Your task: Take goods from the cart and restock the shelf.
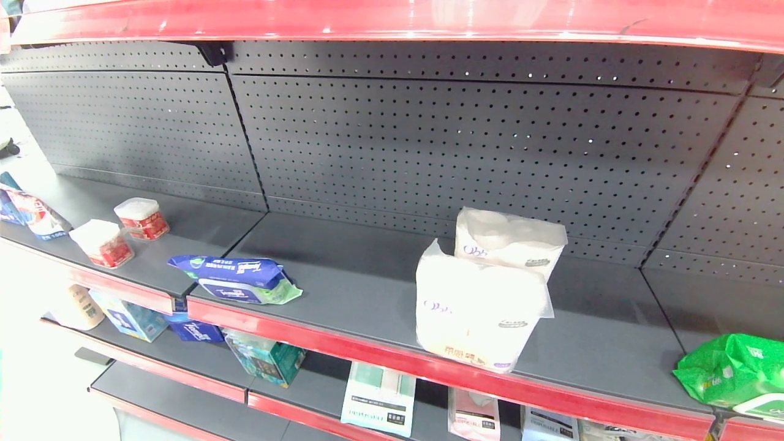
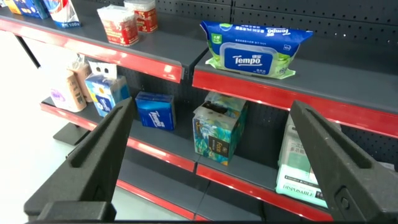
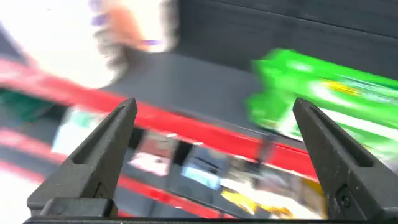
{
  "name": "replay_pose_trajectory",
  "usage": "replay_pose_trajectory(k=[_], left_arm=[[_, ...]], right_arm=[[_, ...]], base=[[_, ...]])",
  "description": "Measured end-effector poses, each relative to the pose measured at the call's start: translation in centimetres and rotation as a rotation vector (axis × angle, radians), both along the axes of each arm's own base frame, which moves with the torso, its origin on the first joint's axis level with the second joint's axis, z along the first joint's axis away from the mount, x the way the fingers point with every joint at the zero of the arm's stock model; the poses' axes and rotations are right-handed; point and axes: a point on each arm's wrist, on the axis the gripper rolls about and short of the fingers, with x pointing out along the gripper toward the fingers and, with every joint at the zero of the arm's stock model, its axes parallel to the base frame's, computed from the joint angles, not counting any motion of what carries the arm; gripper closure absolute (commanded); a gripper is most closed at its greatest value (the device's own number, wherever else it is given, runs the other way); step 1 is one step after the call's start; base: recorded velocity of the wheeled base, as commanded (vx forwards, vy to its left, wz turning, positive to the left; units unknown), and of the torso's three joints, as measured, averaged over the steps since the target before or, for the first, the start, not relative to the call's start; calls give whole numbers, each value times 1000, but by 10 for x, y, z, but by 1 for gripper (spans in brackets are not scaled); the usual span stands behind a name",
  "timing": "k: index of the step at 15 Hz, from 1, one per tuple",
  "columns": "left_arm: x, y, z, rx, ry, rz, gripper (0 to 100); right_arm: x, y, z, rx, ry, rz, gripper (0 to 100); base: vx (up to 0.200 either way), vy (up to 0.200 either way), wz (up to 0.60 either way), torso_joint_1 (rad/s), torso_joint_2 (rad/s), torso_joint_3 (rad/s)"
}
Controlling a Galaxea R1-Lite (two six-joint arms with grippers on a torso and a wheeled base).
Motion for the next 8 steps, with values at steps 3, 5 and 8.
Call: replay_pose_trajectory(k=[3, 5, 8], left_arm=[[0, 0, 0, 0, -1, 0, 0], [0, 0, 0, 0, 0, 0, 0], [0, 0, 0, 1, -1, 0, 0]], right_arm=[[-4, 0, -2, -5, -44, 75, 0], [-8, -2, -2, 4, -103, 28, 0], [-10, -5, -4, 78, -134, -83, 0]], base=[[0, 0, 0, 0, 0, 0], [0, 0, 0, 0, 0, 0], [0, 0, 0, 0, 0, 0]])
